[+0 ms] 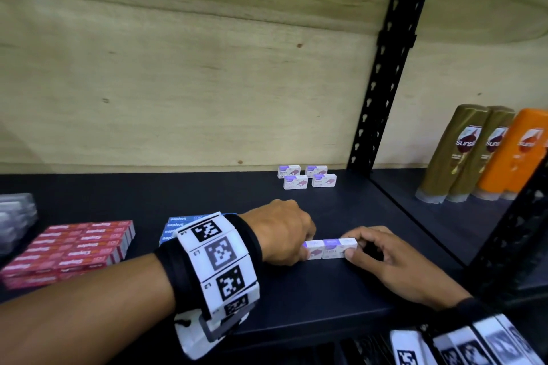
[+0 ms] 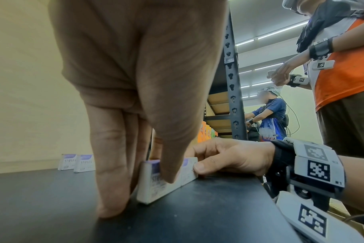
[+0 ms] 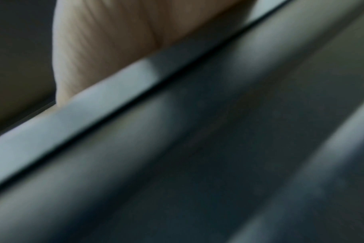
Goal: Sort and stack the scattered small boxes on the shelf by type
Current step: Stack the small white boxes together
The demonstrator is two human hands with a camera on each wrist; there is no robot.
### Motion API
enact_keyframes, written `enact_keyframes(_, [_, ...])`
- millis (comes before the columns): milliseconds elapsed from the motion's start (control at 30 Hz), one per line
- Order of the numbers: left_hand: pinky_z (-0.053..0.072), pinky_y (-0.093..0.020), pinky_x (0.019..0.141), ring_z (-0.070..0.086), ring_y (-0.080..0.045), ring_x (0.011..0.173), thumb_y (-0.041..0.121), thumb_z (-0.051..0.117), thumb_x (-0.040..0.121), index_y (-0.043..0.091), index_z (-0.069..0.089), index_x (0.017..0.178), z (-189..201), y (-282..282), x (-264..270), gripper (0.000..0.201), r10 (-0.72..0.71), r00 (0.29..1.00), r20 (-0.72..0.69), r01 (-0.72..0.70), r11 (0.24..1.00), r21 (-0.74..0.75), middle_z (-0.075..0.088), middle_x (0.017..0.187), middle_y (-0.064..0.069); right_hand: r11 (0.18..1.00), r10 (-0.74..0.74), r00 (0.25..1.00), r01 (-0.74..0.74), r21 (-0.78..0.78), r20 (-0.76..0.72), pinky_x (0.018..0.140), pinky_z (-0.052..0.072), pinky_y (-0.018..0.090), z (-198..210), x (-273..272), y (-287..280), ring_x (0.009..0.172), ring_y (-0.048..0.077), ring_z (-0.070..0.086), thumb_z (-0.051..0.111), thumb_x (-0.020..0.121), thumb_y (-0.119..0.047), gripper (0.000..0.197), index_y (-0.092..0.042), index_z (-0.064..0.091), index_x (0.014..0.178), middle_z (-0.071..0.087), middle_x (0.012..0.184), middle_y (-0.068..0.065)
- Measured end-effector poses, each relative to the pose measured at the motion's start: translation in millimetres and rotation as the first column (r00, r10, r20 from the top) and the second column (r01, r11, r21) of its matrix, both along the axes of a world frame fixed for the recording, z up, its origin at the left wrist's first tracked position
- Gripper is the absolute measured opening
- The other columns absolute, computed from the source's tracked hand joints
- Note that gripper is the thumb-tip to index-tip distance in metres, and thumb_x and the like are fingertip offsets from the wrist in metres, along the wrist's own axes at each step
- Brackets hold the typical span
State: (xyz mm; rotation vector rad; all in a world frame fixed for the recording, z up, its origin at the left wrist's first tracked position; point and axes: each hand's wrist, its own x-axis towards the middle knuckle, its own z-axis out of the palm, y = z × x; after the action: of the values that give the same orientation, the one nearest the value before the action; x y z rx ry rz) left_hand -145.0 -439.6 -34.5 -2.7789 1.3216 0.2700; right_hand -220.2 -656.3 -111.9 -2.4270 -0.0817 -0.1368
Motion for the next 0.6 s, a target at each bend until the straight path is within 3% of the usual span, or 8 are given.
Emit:
enact_keyframes(267, [0.040,-0.030,0.068,0.048,-0.020,0.081,0.037,0.055,0.096,0.022,0.065,0.113,0.2,-2.4,0.9,0.025,-0.002,1.000,0.010,0.002,1.000,0.019,0.061,0.106,-0.004,1.000,0.006,1.000,-0.006,0.009,0.009,0.092,0.042,0.022,-1.6,0.8,-0.5,0.106,0.001,0.048,0.062,0.094,-0.039,0.013,-0.046,0.066,0.103,0.061,0.093,-0.010])
enact_keyframes(433, [0.039,-0.030,0.066,0.047,-0.018,0.082,0.040,0.060,0.094,0.021,0.060,0.120,0.9,-4.0,1.6,0.032,0.003,1.000,0.004,-0.003,0.999,0.053,0.059,0.112,-0.003,0.999,0.000,1.000,0.000,0.038,0.002,0.089,0.038,0.016,-1.4,0.6,-0.1,0.105,0.000,0.048,0.064,0.092,-0.040,0.016,-0.048,0.066,0.106,0.061,0.090,-0.009])
enact_keyframes(600, [0.042,-0.027,0.064,0.051,-0.015,0.081,0.046,0.071,0.084,0.022,0.061,0.121,2.0,-3.2,8.5,0.045,-0.010,1.000,-0.016,0.010,0.999,0.051,0.061,0.107,0.001,0.996,-0.027,1.000,0.027,0.084,0.000,0.087,0.037,0.016,0.8,-0.7,1.4,0.103,0.000,0.050,0.063,0.081,-0.057,0.027,-0.051,0.063,0.107,0.061,0.090,-0.012])
